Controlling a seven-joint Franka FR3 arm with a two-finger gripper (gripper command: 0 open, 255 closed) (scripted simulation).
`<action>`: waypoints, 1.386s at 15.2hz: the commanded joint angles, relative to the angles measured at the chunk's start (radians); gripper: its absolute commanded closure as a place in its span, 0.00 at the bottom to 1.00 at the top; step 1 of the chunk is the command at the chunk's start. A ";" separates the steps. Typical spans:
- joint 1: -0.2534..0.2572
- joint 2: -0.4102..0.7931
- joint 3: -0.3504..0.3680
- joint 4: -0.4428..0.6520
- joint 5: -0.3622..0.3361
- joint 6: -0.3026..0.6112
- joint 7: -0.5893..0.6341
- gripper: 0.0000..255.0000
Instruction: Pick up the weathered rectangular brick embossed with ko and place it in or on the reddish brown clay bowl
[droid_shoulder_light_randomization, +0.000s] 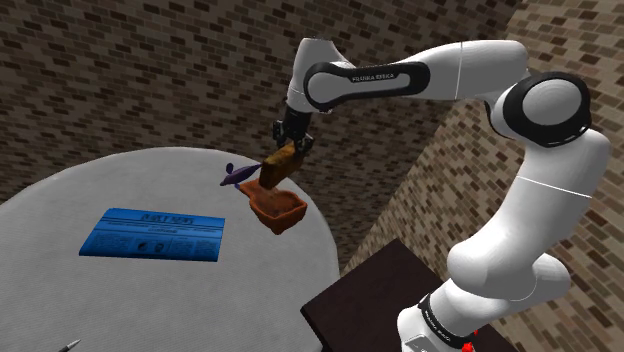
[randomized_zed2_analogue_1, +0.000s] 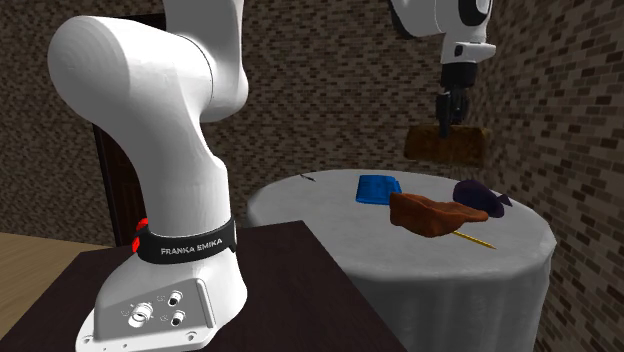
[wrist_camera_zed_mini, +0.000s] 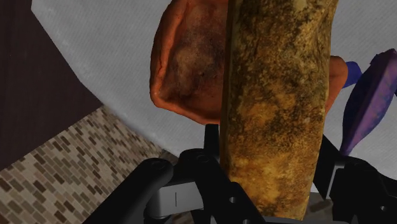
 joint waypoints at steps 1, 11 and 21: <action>0.009 0.020 -0.011 -0.003 -0.018 0.018 0.007 1.00; 0.041 0.089 -0.054 -0.057 -0.084 0.120 0.047 1.00; 0.060 0.127 -0.080 -0.074 -0.119 0.166 0.068 1.00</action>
